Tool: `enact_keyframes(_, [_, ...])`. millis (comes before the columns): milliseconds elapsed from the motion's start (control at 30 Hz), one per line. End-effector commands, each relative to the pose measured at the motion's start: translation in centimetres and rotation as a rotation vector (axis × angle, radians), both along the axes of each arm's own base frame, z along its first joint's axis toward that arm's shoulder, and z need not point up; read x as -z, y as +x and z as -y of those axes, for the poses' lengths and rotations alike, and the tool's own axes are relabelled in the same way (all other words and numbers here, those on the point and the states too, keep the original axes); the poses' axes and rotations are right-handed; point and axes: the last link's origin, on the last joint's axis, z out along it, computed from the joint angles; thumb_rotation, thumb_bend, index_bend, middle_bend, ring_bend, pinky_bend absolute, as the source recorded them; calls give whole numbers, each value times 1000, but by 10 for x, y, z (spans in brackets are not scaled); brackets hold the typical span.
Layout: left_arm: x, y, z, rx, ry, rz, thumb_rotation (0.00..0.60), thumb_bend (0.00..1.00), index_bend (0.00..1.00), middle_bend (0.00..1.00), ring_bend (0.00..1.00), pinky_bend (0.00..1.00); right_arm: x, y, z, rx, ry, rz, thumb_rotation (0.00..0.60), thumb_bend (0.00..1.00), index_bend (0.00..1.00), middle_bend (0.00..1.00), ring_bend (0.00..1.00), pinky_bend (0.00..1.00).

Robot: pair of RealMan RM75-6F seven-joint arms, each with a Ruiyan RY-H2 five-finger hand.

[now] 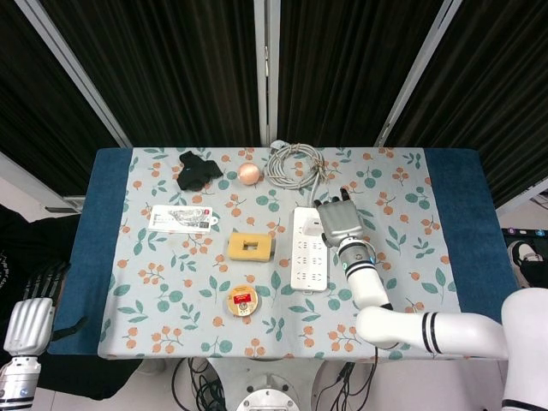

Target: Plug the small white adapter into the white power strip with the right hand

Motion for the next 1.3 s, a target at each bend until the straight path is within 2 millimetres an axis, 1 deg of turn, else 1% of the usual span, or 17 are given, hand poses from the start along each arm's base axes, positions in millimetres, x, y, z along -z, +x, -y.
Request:
enact_keyframes(33, [0,1,0,1,-2,-1,600,136,61,24,0,0,-29,-14,-10,-12,-41,352,600,320,427,461,306,76])
enact_keyframes(67, [1,2,0,1,-3,-1,600,137,61,24,0,0,-30,-16,-12,-6,-34,431,600,330,479,499,349,166])
enact_keyframes(133, [2,3,-1,0,-7,-1,600,136,61,24,0,0,-31,-22,-14,12,5,606,600,351,550,548,408,318])
enact_keyframes(167, [2,3,-1,0,-8,-1,600,136,61,24,0,0,-30,-25,-14,23,22,674,600,371,589,578,443,381])
enact_keyframes(200, [2,4,-2,1,-10,-1,600,136,61,24,0,0,-28,-27,-14,34,38,735,600,384,615,601,472,421])
enact_keyframes(267, [3,6,-2,5,-13,-1,600,137,61,24,0,0,-24,-32,-13,60,61,858,600,440,686,675,566,530])
enact_keyframes(367, [3,7,-3,4,-16,-3,600,136,61,24,0,0,-15,-35,-10,103,87,1024,600,540,769,754,674,624])
enact_keyframes(433, [2,7,-3,2,-15,-4,600,137,61,24,0,0,-7,-36,-7,149,104,1149,600,610,839,809,761,712])
enact_keyframes(533, [2,8,-2,-1,-15,-5,600,136,61,24,0,0,2,-36,-2,206,120,1282,600,693,929,877,870,828])
enact_keyframes(633, [2,8,-2,-4,-17,-3,600,136,61,24,0,0,12,-36,4,290,150,1392,600,774,981,924,952,914])
enact_keyframes(733, [2,8,-2,-6,-18,-2,600,137,61,24,0,0,18,-38,10,339,168,1432,600,841,999,948,996,973])
enact_keyframes(833, [2,7,-2,-10,-18,0,600,137,61,24,0,0,23,-40,17,373,176,1464,600,868,1000,966,1000,998])
enact_keyframes(1033, [2,7,-4,-12,-19,0,600,137,61,24,0,0,35,-41,26,400,192,1485,600,891,1000,979,1000,1000])
enact_keyframes(1300, [2,6,-4,-18,-15,2,600,137,61,24,0,0,53,-38,25,415,233,1503,600,905,1000,984,1000,1000])
